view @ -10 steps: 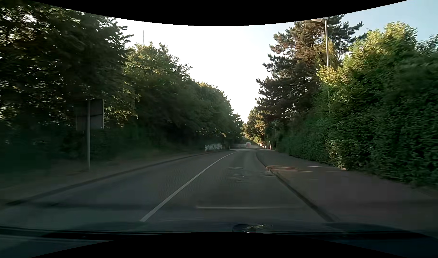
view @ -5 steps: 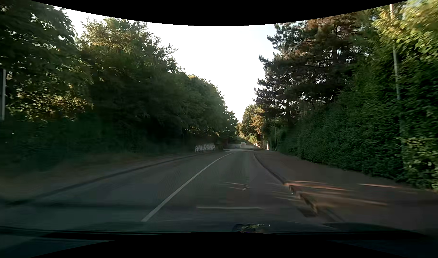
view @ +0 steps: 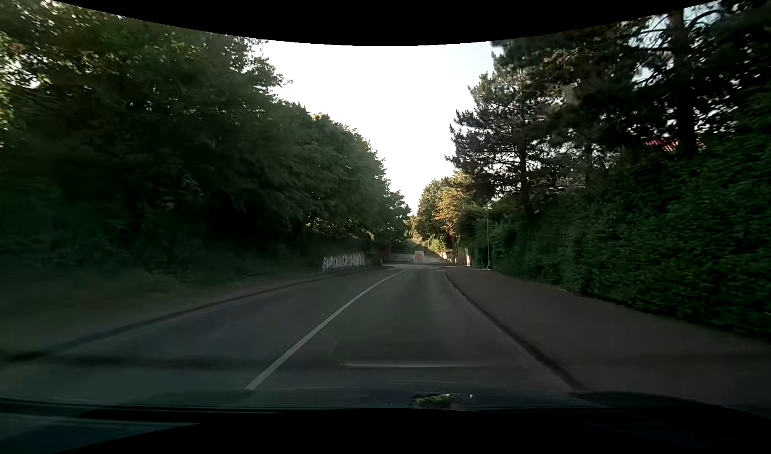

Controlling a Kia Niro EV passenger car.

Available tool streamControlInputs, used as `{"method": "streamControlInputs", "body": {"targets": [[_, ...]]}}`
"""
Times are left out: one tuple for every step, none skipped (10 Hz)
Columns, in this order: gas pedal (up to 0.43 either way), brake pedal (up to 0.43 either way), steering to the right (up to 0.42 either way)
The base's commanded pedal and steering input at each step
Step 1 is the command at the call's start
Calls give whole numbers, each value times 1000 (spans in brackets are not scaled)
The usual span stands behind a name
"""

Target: Follow the waypoints while adhering to traffic rules and regulations

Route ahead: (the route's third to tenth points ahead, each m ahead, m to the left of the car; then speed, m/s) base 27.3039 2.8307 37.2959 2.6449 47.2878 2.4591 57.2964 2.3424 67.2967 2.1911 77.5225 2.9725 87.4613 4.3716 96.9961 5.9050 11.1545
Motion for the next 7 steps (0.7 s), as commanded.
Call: {"method": "streamControlInputs", "body": {"targets": [[169, 0, 22], [169, 0, 21], [169, 0, 21], [157, 0, 21], [157, 0, 21], [157, 0, 21], [157, 0, 21]]}}
